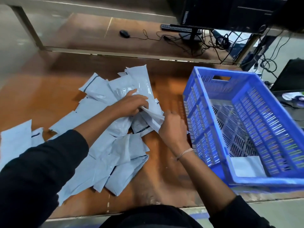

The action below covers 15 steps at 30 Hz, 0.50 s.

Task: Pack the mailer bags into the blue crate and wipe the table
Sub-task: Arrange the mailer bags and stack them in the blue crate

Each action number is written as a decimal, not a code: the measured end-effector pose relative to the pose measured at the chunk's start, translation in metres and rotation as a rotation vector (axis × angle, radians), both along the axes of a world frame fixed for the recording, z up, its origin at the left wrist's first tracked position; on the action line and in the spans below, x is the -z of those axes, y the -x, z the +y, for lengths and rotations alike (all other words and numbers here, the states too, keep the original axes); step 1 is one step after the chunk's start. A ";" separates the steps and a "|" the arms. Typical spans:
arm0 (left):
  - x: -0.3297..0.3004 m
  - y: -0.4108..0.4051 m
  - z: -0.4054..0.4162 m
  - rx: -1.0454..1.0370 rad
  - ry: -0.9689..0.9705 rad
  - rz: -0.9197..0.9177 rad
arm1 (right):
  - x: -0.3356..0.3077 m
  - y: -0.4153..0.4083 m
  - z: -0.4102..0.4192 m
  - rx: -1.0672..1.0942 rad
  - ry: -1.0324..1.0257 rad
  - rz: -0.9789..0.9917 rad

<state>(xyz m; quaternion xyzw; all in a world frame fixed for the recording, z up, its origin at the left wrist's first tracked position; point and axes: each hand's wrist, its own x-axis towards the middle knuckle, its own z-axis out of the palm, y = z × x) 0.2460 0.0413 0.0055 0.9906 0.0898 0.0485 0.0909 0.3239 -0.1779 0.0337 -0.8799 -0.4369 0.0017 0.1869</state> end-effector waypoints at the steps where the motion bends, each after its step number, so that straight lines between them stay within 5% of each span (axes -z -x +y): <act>1: -0.012 0.000 0.001 -0.007 0.062 -0.019 | -0.010 -0.002 -0.001 0.013 -0.002 -0.009; 8: -0.111 -0.004 -0.009 0.015 0.352 -0.102 | -0.081 -0.054 -0.025 0.075 -0.170 -0.031; 15: -0.142 -0.033 -0.056 0.043 0.646 -0.253 | -0.129 -0.137 -0.079 -0.015 -0.273 0.147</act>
